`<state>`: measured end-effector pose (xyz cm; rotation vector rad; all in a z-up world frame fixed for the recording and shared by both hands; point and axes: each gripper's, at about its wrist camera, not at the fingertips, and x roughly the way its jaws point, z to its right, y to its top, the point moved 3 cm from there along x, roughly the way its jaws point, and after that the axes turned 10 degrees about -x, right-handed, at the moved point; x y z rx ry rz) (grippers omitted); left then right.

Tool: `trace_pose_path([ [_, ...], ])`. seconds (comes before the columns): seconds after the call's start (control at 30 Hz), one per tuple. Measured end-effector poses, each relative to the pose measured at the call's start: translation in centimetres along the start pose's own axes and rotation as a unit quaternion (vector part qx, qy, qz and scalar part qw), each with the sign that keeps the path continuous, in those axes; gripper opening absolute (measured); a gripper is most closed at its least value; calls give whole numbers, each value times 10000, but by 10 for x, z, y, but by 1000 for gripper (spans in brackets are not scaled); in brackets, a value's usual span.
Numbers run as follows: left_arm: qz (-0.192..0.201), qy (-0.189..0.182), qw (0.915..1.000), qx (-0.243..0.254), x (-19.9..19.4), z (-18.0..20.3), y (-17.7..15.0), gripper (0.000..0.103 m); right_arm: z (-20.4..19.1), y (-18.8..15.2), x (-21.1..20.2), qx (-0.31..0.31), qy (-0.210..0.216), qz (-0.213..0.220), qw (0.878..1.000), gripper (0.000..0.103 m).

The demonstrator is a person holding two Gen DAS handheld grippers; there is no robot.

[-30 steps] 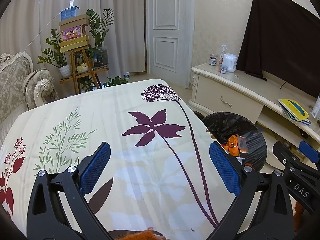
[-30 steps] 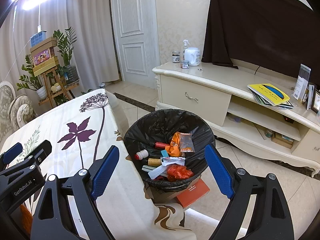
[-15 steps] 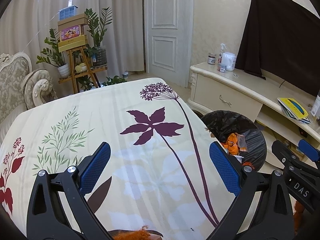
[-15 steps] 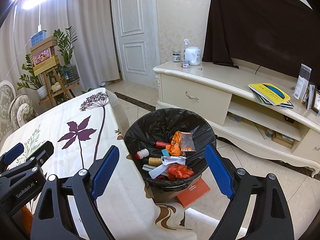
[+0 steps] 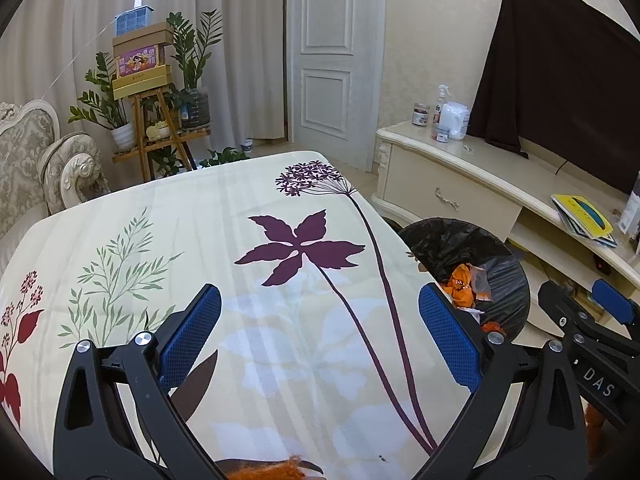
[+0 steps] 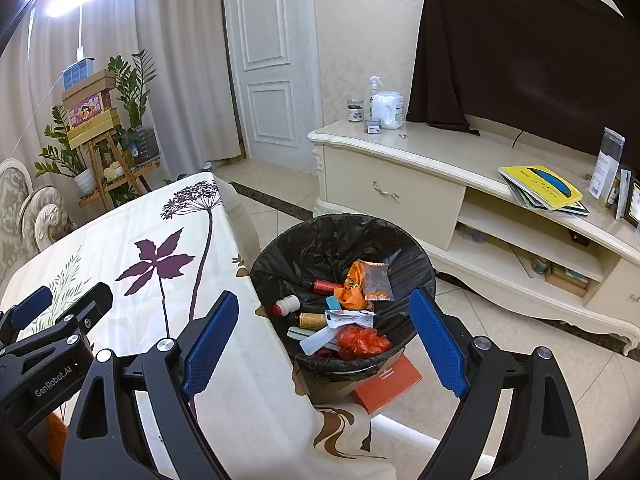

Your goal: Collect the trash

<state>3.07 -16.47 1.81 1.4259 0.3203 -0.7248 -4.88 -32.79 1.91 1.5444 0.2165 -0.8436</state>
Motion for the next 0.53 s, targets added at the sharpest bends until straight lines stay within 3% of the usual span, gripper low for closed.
trace_pose_path([
  [0.27,116,31,9999,41,-2,2,3,97,-7,-2,4,-59,51,-62,10000,85],
  [0.53,-147,107,9998,-126,10,-19,2,97,-23,5,5,-225,168,-96,9996,85],
])
